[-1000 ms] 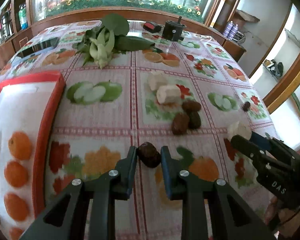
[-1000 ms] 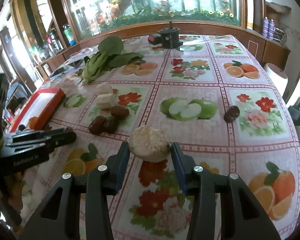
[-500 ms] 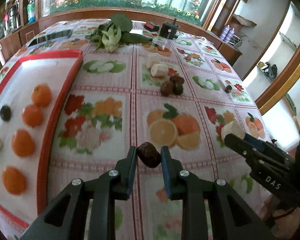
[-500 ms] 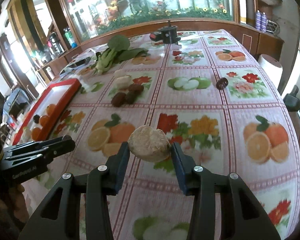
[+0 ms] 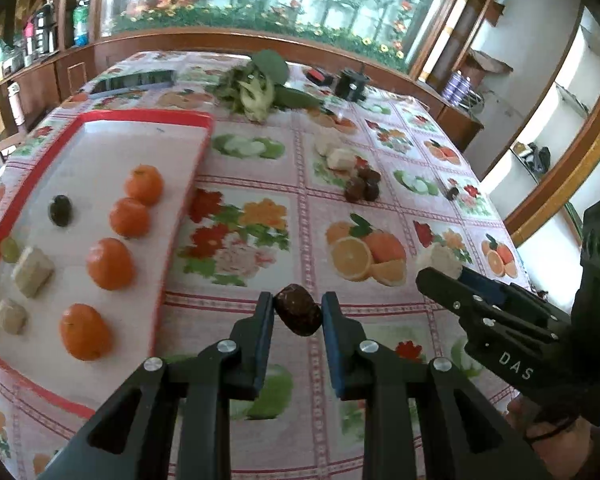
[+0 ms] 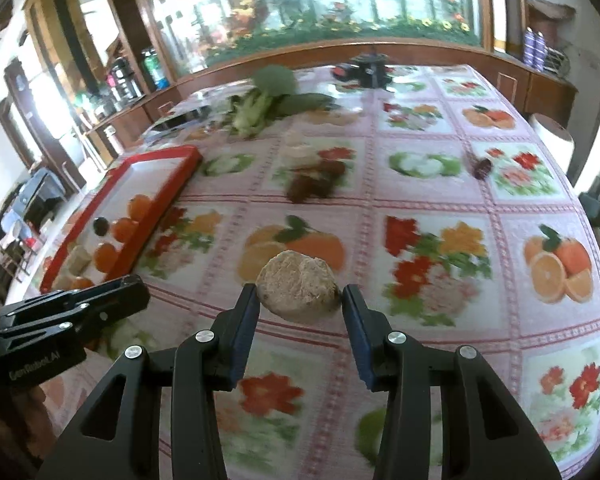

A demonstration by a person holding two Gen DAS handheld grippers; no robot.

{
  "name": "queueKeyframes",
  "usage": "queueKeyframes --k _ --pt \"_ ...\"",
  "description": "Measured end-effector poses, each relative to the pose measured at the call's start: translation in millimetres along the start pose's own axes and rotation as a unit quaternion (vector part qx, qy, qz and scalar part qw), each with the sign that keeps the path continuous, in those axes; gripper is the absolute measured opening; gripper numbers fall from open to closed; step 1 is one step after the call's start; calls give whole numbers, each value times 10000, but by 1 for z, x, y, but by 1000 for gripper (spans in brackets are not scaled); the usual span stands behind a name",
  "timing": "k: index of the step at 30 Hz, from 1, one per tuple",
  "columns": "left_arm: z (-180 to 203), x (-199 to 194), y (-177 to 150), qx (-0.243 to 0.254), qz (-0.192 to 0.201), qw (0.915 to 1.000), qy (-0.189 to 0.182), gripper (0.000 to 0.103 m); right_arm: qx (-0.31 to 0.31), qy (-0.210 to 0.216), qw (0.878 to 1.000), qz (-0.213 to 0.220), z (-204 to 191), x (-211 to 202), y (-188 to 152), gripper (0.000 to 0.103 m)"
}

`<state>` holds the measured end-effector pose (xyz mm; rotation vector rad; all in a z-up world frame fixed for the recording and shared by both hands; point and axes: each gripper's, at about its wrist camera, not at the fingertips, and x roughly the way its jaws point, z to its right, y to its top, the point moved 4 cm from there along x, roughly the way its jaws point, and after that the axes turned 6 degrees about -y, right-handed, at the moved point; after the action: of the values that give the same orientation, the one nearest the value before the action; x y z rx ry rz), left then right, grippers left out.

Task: Organize fruits
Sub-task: 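Carry the date and beige lump toward the tray with both grippers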

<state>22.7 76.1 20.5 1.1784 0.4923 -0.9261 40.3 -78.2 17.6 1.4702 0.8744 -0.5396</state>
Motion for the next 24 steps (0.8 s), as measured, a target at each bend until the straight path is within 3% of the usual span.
queueKeyframes --k 14,24 --pt "-68 -35 13 -376 362 9976 458 27 -613 592 9964 56 -101 17 37 42" --pt "-138 -49 30 -880 559 9899 961 27 -907 881 9920 -33 -156 42 56 42"
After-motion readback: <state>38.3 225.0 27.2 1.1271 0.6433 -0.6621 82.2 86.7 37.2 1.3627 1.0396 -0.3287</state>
